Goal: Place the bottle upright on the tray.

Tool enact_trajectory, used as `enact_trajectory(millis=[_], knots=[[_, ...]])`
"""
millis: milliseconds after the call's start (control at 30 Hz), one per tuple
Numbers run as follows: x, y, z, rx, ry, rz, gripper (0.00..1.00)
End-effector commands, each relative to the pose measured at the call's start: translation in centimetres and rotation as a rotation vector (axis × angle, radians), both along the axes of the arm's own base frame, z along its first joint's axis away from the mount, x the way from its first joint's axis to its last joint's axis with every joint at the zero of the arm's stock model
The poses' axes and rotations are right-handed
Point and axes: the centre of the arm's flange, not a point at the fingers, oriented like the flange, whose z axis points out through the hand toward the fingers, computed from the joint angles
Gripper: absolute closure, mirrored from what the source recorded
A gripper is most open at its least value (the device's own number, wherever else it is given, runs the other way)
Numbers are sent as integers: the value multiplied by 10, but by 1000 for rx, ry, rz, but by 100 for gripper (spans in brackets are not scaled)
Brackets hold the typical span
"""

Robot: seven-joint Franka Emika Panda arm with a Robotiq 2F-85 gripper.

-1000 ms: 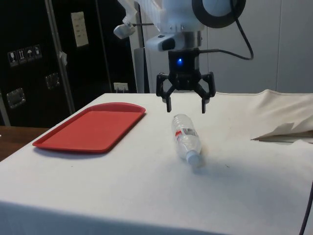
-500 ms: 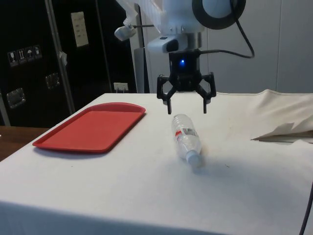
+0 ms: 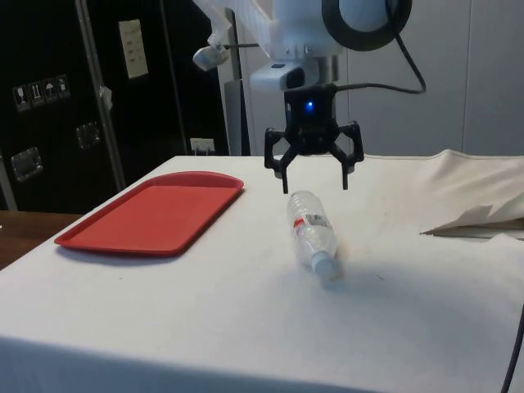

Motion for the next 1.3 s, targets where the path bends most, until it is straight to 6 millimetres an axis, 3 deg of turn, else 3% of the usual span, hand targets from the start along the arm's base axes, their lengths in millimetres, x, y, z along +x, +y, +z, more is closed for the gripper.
enact_trajectory(millis=[0, 833, 1267], knots=[[0, 0, 0, 0, -6, 15, 0], [0, -2, -2, -2, 0, 196, 0], [0, -2, -1, -2, 16, 203, 0]])
